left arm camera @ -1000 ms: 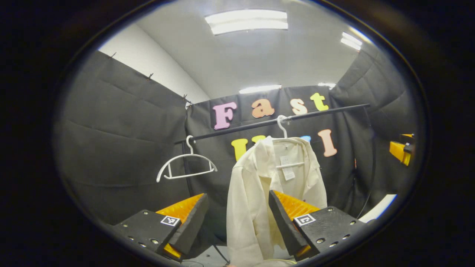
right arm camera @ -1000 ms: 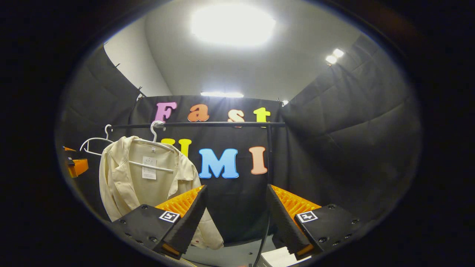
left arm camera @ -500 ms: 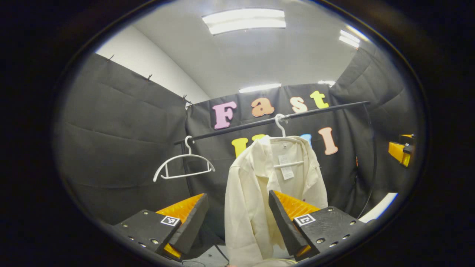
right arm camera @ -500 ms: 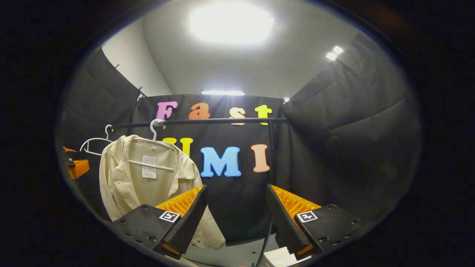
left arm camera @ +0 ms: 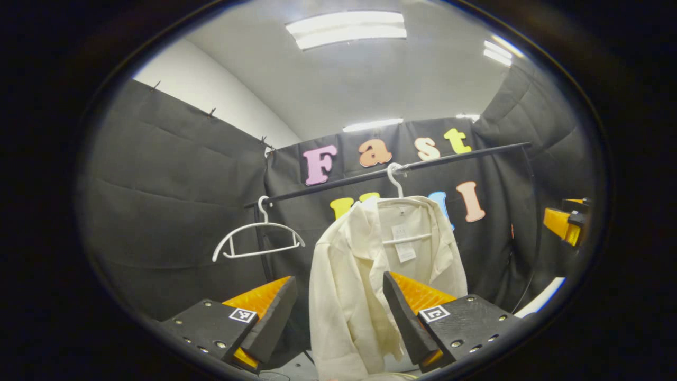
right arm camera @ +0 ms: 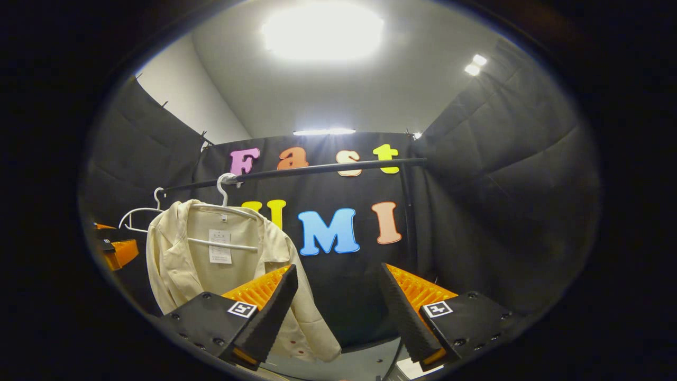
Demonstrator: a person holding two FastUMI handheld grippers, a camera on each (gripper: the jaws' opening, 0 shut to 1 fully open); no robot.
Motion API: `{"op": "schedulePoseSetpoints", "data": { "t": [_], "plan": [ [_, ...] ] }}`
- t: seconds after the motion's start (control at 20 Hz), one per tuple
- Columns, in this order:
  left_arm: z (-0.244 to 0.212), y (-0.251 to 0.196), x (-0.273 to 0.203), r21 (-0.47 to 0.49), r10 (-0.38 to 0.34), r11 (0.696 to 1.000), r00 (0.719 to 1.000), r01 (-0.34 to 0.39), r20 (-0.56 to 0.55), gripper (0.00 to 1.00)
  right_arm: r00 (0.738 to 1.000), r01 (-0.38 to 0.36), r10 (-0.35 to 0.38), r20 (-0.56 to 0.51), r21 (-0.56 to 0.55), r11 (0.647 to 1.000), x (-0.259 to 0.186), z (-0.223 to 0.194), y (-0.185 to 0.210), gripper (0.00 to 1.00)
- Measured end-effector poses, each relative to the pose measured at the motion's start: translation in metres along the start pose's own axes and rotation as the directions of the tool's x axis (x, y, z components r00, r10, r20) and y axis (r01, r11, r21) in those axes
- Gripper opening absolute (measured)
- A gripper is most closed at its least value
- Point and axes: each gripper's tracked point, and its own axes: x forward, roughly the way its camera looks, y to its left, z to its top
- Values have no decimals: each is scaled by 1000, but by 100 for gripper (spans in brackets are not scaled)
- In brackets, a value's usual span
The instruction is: Grasp the clothes on the hanger with both hands and then place them into the laundry hamper below.
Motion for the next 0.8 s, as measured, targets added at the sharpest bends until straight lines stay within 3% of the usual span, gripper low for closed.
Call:
{"op": "schedulePoseSetpoints", "data": {
  "t": [0.45,0.8],
  "plan": [
    [7,-32,47,3,48,999,999,-48,-11,95,986,-158,159,-42,33,987,60,-19,45,98],
    [-1,-51,85,19,85,996,996,-84,-34,95,967,-235,241,-79,78,969,114,-40,76,98]
  ]
}}
